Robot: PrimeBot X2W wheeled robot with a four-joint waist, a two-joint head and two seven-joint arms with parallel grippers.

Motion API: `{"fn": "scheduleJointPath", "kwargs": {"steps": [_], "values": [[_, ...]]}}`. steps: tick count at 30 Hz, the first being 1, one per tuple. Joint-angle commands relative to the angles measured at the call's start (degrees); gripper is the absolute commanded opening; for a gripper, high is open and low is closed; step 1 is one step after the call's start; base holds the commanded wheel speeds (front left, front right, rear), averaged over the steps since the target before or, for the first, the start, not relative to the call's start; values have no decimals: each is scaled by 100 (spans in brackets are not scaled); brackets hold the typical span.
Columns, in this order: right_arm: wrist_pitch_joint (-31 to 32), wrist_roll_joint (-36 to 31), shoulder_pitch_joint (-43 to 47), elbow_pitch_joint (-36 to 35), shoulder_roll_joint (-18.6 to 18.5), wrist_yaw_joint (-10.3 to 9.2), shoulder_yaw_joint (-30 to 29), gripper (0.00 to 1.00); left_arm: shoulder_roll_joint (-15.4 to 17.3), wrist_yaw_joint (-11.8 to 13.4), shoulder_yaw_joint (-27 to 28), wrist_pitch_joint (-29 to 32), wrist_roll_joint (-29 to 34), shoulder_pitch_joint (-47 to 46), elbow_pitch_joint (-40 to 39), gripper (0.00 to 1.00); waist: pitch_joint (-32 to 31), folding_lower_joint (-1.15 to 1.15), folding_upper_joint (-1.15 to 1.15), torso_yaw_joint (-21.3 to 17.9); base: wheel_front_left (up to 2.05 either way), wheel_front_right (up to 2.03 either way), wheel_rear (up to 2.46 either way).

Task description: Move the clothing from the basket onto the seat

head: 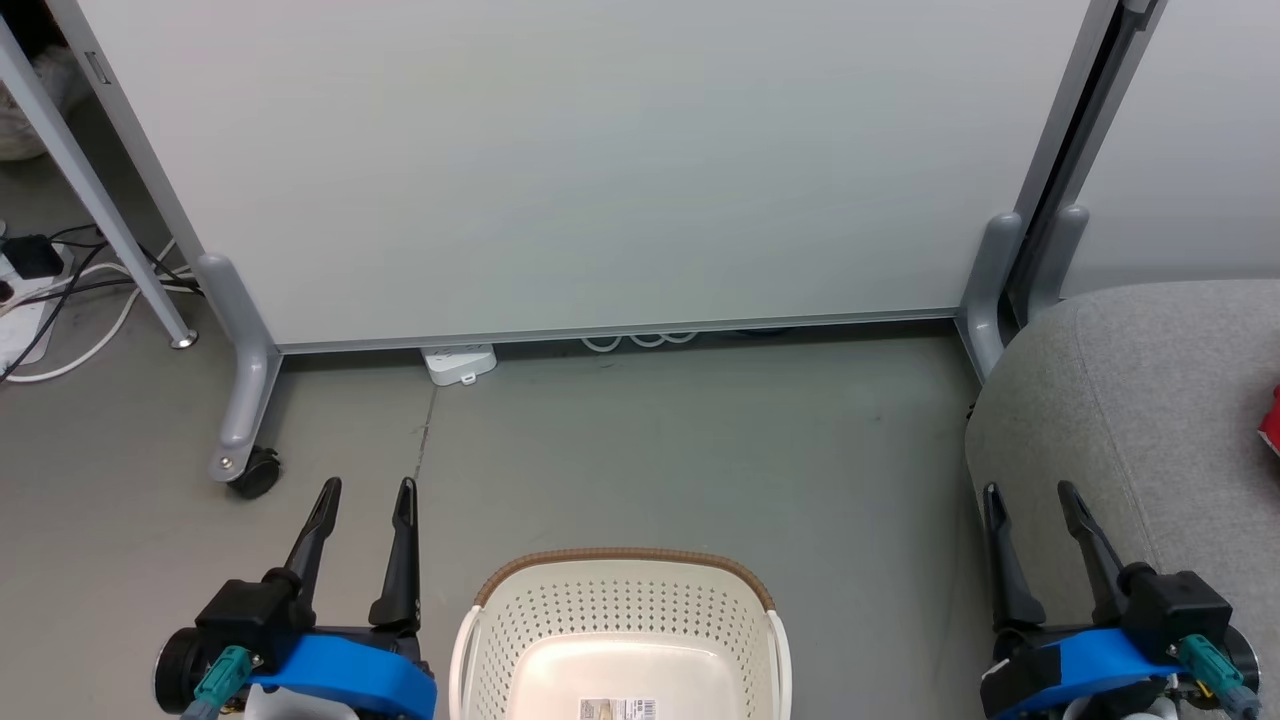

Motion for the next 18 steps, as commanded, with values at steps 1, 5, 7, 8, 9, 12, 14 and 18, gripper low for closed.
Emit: {"fn": "scheduleJointPath", "kwargs": {"steps": [1,5,7,8,9,12,14,18], "values": [[-2,31,114,10,37,-6,-43,100,6,-34,56,-18,35,79,8,100,-23,0,0,-25,0,0,0],[-2,40,231,18,75,-6,-77,100,-18,-83,76,-18,95,150,34,100,-49,0,0,-67,0,0,0],[-2,44,260,24,87,-6,-80,100,-21,-89,109,-18,124,175,38,100,-57,0,0,-86,0,0,0],[-2,43,275,27,92,-6,-83,100,-26,-100,117,-18,132,192,47,100,-62,0,0,-94,0,0,0],[-2,42,288,23,97,-6,-85,100,-30,-105,128,-18,142,205,51,100,-65,0,0,-102,0,0,0],[-2,51,289,26,108,-6,-94,100,-39,-129,140,-18,175,229,62,100,-70,0,0,-120,0,0,0],[-2,50,283,26,112,-6,-96,100,-42,-136,142,-18,173,228,63,100,-70,0,0,-123,0,0,0],[-2,40,264,15,121,-6,-111,100,-46,-147,141,-18,200,213,81,100,-61,0,0,-126,0,0,0]]}}
